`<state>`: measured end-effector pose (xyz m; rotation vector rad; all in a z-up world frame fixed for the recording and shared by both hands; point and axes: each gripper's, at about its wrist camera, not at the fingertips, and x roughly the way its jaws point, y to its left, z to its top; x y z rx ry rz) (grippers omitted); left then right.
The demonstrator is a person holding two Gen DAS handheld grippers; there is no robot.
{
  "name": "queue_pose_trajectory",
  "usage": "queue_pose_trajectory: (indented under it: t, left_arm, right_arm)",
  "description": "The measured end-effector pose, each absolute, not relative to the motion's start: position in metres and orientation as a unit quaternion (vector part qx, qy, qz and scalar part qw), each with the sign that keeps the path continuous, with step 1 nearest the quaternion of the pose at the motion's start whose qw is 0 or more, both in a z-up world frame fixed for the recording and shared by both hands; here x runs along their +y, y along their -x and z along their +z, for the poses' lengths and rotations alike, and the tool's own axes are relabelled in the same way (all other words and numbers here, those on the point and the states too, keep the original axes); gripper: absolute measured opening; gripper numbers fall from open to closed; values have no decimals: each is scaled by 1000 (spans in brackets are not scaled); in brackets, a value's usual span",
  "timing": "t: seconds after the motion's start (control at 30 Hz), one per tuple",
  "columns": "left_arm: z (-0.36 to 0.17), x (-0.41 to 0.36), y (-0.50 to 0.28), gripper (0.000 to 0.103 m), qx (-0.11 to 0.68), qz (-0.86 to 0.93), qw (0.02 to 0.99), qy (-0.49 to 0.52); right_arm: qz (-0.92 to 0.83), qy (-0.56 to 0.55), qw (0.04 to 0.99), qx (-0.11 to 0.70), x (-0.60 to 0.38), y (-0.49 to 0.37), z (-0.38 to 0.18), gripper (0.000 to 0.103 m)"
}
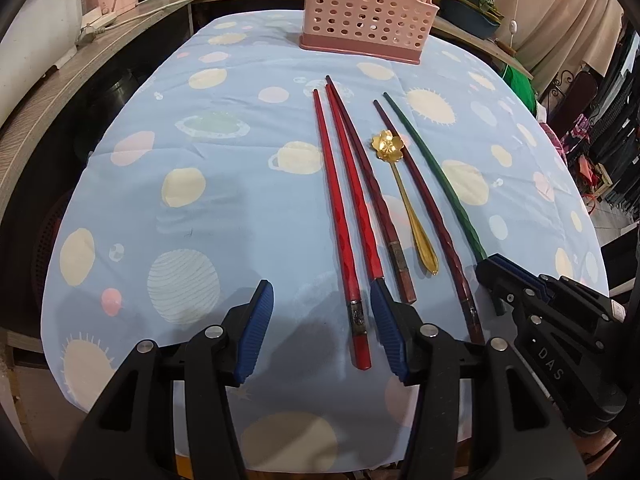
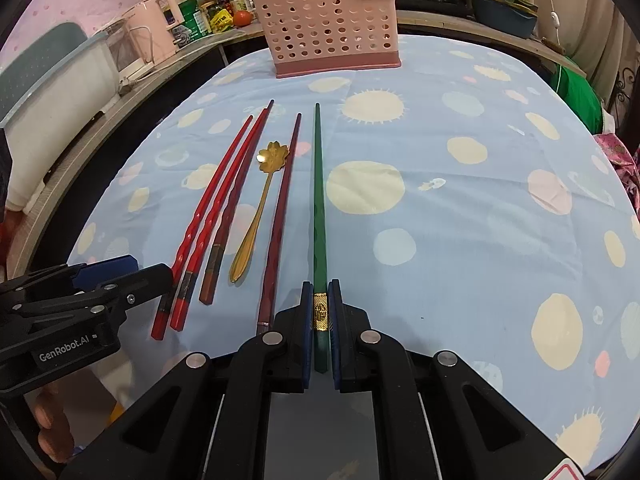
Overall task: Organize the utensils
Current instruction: 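Grasp the green chopstick with the right tool while the left tool grasps a red chopstick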
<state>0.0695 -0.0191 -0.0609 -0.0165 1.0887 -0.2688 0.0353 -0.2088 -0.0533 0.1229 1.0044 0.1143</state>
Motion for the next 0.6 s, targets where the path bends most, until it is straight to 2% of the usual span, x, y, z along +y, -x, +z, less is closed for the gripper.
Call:
queue_pose_trajectory:
  t: [0.5,0.6]
  left_arm:
    - [-67,-27,-63,47,512,-118,850,-24]
    - [-67,-28,-61,43,510,-118,851,-30]
  right_arm:
    - [55,-59,873,481,-209,-35,-54,7]
    - [55,-59,873,481,-209,-35,-54,7]
